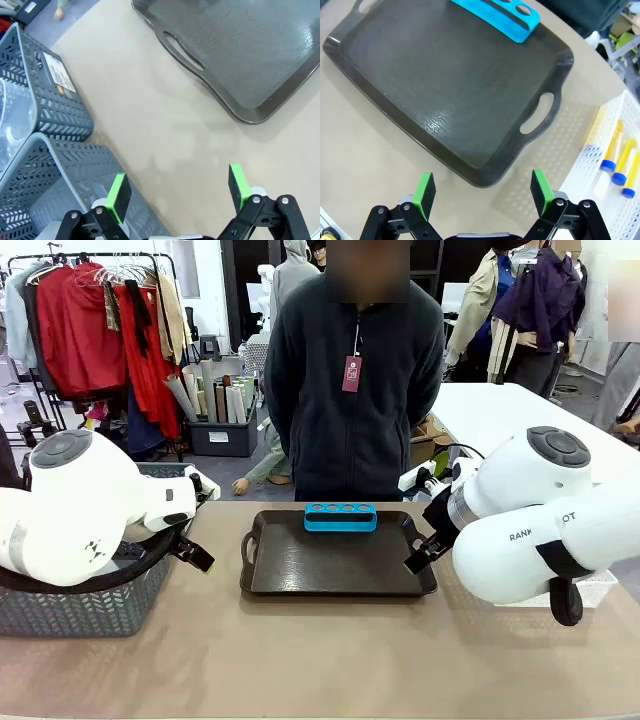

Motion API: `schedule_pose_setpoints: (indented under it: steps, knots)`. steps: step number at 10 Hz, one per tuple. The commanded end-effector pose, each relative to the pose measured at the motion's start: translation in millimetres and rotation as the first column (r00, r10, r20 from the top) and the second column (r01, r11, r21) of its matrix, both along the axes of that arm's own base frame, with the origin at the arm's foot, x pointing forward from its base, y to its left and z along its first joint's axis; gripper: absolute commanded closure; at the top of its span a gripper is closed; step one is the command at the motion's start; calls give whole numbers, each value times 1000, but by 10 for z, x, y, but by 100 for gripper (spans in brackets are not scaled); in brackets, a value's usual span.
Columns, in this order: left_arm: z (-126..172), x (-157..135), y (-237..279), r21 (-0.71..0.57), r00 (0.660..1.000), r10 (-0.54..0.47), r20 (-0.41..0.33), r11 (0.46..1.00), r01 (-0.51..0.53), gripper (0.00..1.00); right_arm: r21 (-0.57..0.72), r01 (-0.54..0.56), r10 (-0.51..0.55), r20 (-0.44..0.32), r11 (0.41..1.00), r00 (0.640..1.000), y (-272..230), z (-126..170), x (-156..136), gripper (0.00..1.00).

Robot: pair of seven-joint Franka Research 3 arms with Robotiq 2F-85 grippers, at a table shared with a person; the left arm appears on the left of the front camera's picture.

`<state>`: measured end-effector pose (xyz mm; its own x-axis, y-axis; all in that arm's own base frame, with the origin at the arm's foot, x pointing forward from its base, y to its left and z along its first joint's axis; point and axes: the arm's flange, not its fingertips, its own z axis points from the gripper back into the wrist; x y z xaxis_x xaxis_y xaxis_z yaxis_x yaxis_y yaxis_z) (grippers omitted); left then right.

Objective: Prepare the laboratory tools.
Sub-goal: Pick up one Small flask and place it on the Handle tray.

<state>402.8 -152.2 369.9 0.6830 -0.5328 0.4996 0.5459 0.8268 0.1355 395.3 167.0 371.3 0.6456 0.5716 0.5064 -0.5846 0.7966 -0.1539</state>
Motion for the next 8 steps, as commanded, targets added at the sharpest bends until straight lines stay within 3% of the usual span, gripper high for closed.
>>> schedule_pose_setpoints:
  steps: [1, 8]
  knots:
    - [1, 0, 0, 0, 1000, 0, 0, 1000, 0, 0, 0, 0, 0, 0, 1000, 1000, 0, 0, 0, 0]
    - [1, 0, 0, 0, 1000, 0, 0, 1000, 0, 0, 0, 0, 0, 0, 1000, 1000, 0, 0, 0, 0]
